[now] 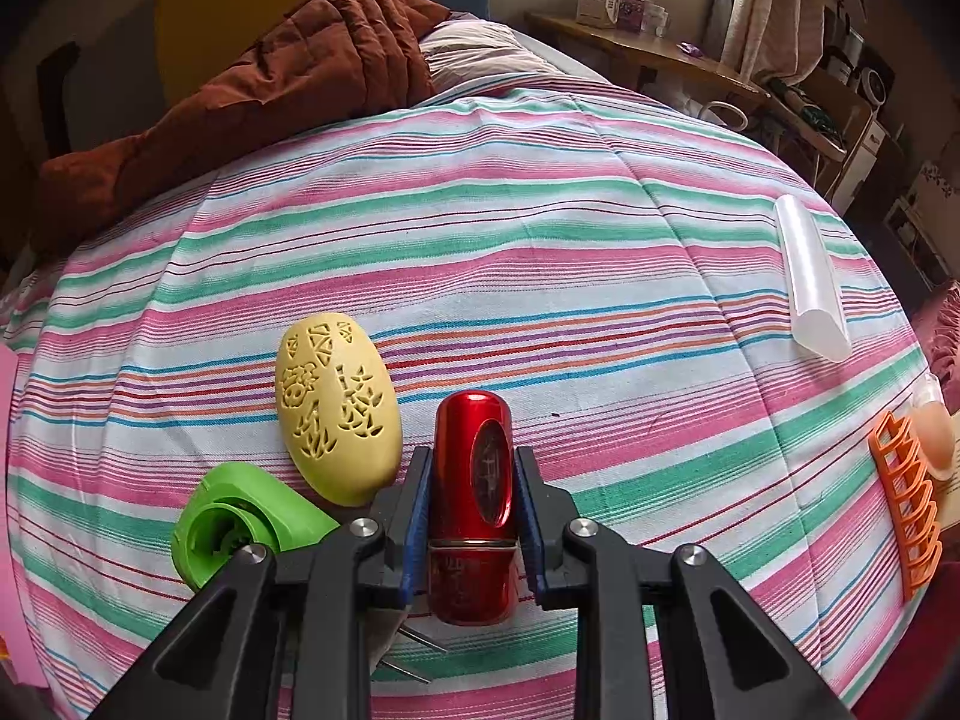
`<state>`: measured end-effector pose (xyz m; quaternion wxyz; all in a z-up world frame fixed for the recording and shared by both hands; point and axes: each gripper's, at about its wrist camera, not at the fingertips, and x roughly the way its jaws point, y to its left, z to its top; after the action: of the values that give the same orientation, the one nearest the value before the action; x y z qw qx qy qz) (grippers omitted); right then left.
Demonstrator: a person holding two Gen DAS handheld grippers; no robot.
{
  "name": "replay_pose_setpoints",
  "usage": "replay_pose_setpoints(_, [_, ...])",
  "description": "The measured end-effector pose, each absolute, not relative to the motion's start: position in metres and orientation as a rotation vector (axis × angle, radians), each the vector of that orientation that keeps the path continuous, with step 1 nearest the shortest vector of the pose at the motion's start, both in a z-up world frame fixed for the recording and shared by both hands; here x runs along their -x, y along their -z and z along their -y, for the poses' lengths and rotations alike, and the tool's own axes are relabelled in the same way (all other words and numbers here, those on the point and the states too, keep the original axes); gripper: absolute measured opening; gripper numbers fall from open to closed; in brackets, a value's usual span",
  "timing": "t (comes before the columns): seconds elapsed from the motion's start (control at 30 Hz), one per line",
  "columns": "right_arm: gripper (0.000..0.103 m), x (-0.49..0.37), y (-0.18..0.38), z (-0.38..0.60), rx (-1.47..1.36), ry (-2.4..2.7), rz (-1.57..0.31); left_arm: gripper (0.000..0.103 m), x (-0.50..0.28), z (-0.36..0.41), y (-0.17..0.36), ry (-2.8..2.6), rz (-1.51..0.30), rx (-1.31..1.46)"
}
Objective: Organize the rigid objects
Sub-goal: 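Carry the red canister into the tray with the right tool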
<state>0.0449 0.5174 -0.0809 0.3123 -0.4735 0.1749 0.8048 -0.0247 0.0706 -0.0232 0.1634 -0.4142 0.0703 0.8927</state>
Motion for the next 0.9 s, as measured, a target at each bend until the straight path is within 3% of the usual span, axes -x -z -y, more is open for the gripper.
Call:
replay_pose_setpoints(0.33, [0.025,-0.048,0.077,-0.52,1.223,-2.116,-0.484,0.065,0.021,-0.063,0.026,-2.558,-0.199,1.188])
replay_pose_setpoints(0.6, [0.025,-0.06,0.044,-0.518,1.039,-2.201,-0.513,0.065,0.021,-0.057,0.025,-2.573,-0.183,1.176])
replay_pose_setpoints(0.9, [0.025,-0.027,0.015,-0.442,1.122,-2.463,-0.461,0.065,0.024,-0.047,0.027,-2.577,-0.153,1.182])
